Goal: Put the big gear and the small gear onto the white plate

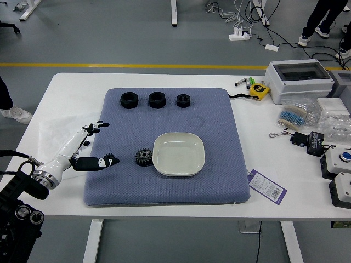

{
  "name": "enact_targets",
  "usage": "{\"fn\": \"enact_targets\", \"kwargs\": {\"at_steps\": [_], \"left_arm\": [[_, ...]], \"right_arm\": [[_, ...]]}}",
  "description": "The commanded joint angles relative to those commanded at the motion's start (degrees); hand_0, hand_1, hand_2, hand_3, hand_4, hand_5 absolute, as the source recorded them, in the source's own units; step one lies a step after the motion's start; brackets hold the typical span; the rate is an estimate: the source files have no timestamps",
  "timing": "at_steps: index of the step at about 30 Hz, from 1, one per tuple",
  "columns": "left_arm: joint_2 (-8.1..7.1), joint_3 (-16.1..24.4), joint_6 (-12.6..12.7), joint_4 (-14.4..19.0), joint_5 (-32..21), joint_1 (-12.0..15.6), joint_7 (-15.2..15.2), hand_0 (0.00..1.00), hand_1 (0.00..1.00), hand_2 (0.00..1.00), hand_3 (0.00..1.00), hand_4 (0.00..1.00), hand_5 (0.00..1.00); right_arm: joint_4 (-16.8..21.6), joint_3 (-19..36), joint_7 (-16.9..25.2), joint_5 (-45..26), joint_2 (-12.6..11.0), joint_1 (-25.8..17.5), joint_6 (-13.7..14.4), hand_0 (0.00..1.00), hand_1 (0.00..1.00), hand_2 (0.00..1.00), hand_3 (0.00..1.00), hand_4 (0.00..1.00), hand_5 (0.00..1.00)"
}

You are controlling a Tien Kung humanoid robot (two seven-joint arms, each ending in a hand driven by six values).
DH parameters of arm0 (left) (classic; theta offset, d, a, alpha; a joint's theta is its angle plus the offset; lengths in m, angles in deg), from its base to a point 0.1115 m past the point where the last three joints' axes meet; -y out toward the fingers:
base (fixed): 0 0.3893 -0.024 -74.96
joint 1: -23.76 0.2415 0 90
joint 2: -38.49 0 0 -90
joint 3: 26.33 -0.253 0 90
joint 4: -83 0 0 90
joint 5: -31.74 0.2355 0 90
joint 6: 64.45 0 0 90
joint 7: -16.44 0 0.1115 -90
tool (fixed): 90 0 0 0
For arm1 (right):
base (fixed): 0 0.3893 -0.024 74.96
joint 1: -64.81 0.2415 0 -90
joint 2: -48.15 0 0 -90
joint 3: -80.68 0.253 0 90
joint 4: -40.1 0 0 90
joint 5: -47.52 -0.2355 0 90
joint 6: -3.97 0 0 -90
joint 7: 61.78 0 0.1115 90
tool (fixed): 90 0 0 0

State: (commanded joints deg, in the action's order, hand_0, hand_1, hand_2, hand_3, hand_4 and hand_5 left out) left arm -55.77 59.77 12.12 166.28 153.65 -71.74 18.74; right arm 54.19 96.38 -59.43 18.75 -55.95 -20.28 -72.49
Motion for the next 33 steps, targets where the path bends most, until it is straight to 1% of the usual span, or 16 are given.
{"fn": "enact_targets", "kwargs": {"at_steps": [2,3,8,9,12,14,15,18,20,21,24,26,27,29,32,33], "left_arm": [[-0.09,-0.18,-0.17,-0.06,0.88,-0.12,-0.09,0.805,0.849,0.936,0.86,0.998,0.01],[-0.22,-0.45,-0.29,-0.17,1.34,-0.28,-0.2,0.763,0.815,0.901,0.845,0.966,0.002],[-0.86,-1.95,-0.67,-0.98,3.16,-1.31,-0.8,0.763,0.815,0.901,0.845,0.966,0.002],[-0.95,-2.21,-0.66,-1.2,3.44,-1.54,-0.89,0.746,0.796,0.879,0.827,0.935,0.002],[-1.44,-3.27,-0.51,-2.15,4.33,-2.68,-1.08,0.746,0.796,0.879,0.827,0.935,0.002],[-1.56,-3.5,-0.49,-2.33,4.45,-2.92,-1.11,0.746,0.796,0.879,0.827,0.935,0.002],[-1.83,-3.92,-0.53,-2.64,4.71,-3.41,-1.24,0.733,0.776,0.853,0.809,0.909,0.002],[-2.56,-4.93,-1.08,-3.58,5.8,-4.81,-1.64,0.733,0.776,0.853,0.809,0.909,0.002],[-2.77,-5.2,-1.35,-3.93,6.12,-5.26,-1.81,0.733,0.776,0.853,0.809,0.909,0.002],[-2.86,-5.3,-1.44,-4.1,6.3,-5.45,-1.9,0.705,0.725,0.787,0.764,0.885,0.002],[-3.41,-5.94,-1.9,-5.11,7.12,-6.63,-2.34,0.705,0.725,0.787,0.764,0.885,0.002],[-3.46,-6.0,-1.93,-5.2,7.16,-6.74,-2.37,0.705,0.725,0.787,0.764,0.885,0.002],[-3.61,-6.25,-2.01,-5.62,7.32,-7.13,-2.41,0.676,0.7,0.761,0.711,0.854,0.002],[-3.9,-6.68,-2.09,-6.5,7.62,-7.84,-2.44,0.676,0.7,0.761,0.711,0.854,0.002],[-4.09,-7.03,-1.8,-7.24,7.78,-8.17,-2.68,0.676,0.7,0.761,0.711,0.854,0.002],[-4.15,-7.16,-1.69,-7.41,7.83,-8.19,-2.88,0.578,0.64,0.716,0.685,0.812,0.002]], "right_arm": [[0.0,0.0,-0.01,0.0,0.0,0.01,0.01,0.638,0.633,0.723,0.588,0.843,0.712],[0.0,0.01,-0.02,0.01,0.0,0.02,0.01,0.638,0.633,0.723,0.588,0.844,0.712],[0.0,-0.02,-0.06,-0.01,-0.01,0.05,0.07,0.638,0.633,0.723,0.588,0.844,0.712],[0.01,-0.01,-0.07,0.03,0.0,0.05,0.08,0.638,0.633,0.723,0.587,0.844,0.713],[0.0,0.01,-0.12,0.13,0.0,0.06,0.11,0.638,0.633,0.723,0.587,0.844,0.713],[0.0,0.02,-0.14,0.16,0.0,0.07,0.11,0.638,0.633,0.723,0.587,0.844,0.713],[0.0,0.04,-0.18,0.22,-0.01,0.08,0.15,0.638,0.633,0.723,0.588,0.845,0.713],[0.0,0.02,-0.21,0.24,-0.02,0.12,0.2,0.638,0.633,0.723,0.588,0.845,0.713],[0.0,-0.01,-0.19,0.18,-0.02,0.13,0.22,0.638,0.633,0.723,0.588,0.845,0.713],[0.0,-0.03,-0.19,0.15,-0.02,0.13,0.22,0.638,0.633,0.722,0.588,0.845,0.712],[0.01,-0.11,-0.15,-0.02,-0.03,0.18,0.24,0.638,0.633,0.722,0.588,0.845,0.712],[0.01,-0.12,-0.14,-0.04,-0.03,0.19,0.24,0.638,0.633,0.722,0.588,0.845,0.712],[0.01,-0.1,-0.16,0.03,-0.03,0.2,0.25,0.638,0.632,0.722,0.589,0.846,0.711],[0.0,-0.07,-0.18,0.11,-0.04,0.21,0.27,0.638,0.632,0.722,0.589,0.846,0.711],[0.0,-0.07,-0.2,0.14,-0.04,0.21,0.28,0.638,0.632,0.722,0.589,0.846,0.711],[0.0,-0.09,-0.2,0.11,-0.04,0.2,0.29,0.638,0.633,0.722,0.588,0.846,0.71]]}}
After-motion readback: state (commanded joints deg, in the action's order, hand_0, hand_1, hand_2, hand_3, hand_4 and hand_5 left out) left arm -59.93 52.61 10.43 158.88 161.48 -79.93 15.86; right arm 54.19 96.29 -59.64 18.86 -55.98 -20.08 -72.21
